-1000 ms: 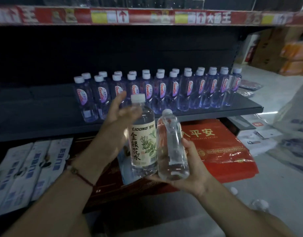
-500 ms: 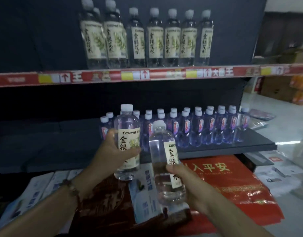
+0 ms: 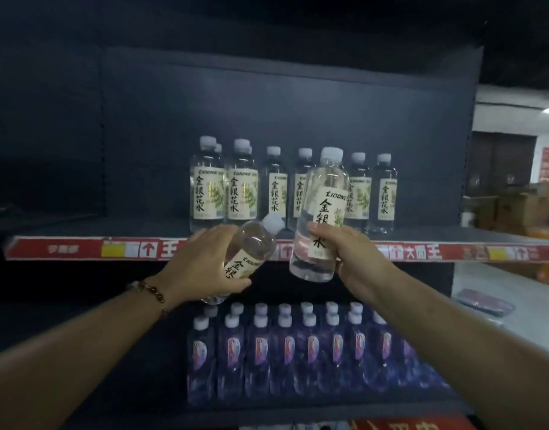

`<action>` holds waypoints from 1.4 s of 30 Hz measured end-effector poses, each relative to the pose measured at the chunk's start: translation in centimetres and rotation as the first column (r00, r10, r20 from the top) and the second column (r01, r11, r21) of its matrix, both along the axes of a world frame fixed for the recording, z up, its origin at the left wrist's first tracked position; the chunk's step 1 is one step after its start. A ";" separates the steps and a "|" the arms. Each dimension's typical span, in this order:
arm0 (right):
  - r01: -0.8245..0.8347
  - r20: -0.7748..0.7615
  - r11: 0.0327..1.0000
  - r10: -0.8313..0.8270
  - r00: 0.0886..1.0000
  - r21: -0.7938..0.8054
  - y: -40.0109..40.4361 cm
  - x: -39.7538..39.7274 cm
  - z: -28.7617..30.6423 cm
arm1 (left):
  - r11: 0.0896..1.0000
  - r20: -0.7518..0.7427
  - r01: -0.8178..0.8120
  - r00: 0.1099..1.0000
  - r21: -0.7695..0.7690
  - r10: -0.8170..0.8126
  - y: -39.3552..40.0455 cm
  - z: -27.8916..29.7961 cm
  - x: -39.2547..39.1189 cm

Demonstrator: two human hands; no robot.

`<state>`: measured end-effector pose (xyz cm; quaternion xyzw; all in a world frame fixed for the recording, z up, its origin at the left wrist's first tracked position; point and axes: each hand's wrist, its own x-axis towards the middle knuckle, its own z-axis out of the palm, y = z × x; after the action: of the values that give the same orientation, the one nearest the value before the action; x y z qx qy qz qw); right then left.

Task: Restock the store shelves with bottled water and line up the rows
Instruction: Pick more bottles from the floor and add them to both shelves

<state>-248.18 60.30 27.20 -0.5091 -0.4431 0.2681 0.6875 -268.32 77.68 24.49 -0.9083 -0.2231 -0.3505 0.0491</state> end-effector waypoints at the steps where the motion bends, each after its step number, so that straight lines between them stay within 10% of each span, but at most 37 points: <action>1: 0.021 0.025 1.000 -0.021 0.999 -0.004 1.0 0.3 1.0 | 0.999 -0.032 -0.022 0.999 0.025 0.022 0.7 0.1 -0.1; 18: 0.203 0.225 0.977 -0.185 0.957 -0.059 12.0 1.5 4.2 | 0.973 -0.067 -0.030 0.997 0.228 0.046 3.5 -1.7 0.2; 32: 0.507 0.455 0.861 -0.438 0.775 -0.036 12.9 -1.0 3.9 | 0.997 -0.053 -0.070 0.996 0.013 0.070 2.5 -1.2 0.4; 42: -0.039 0.497 0.970 0.156 0.853 -0.239 0.4 -5.6 -4.1 | 0.881 0.297 0.199 0.952 -0.428 -0.071 -1.4 -0.1 1.5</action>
<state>-253.80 60.73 23.07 -0.6116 -0.6028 0.2050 0.4697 -266.87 76.33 24.43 -0.8510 -0.2387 -0.4128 -0.2200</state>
